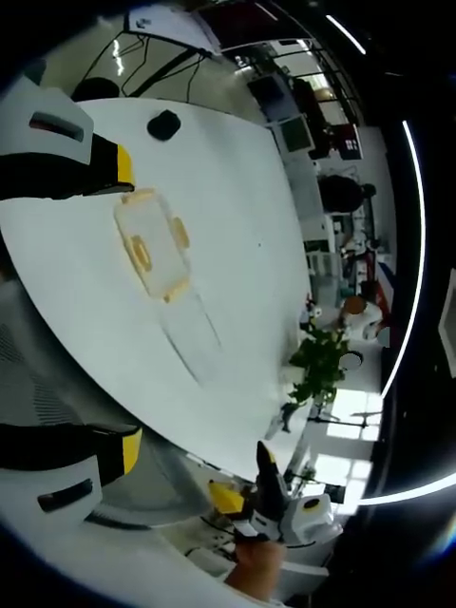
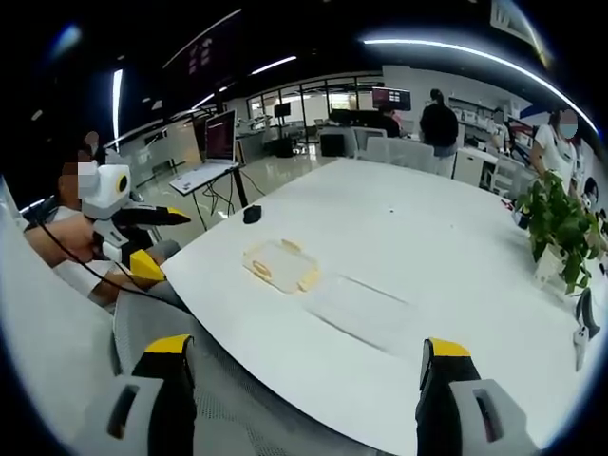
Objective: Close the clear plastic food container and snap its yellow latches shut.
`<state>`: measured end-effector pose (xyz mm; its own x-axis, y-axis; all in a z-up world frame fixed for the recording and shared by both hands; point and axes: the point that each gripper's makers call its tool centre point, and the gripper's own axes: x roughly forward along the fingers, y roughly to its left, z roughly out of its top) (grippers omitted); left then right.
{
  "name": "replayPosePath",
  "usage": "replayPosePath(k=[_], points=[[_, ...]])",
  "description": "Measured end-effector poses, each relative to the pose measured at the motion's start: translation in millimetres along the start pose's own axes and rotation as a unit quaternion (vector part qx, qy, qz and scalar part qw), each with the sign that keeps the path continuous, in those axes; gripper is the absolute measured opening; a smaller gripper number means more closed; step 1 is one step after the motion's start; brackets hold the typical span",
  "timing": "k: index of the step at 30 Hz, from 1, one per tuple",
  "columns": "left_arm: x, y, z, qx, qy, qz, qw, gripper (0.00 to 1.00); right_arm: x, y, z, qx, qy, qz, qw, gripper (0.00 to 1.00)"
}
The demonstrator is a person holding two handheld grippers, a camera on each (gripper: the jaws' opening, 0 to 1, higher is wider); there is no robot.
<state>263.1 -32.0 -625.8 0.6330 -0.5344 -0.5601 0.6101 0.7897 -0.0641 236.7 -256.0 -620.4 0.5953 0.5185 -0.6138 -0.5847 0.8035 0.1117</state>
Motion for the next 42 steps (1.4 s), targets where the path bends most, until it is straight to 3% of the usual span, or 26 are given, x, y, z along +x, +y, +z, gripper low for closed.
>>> replayPosePath(k=[42], points=[[-1,12.8,-3.9,0.007,0.008,0.001,0.9999,0.97,7,4,6.2,-0.024,0.005,0.008,0.9997,0.99]])
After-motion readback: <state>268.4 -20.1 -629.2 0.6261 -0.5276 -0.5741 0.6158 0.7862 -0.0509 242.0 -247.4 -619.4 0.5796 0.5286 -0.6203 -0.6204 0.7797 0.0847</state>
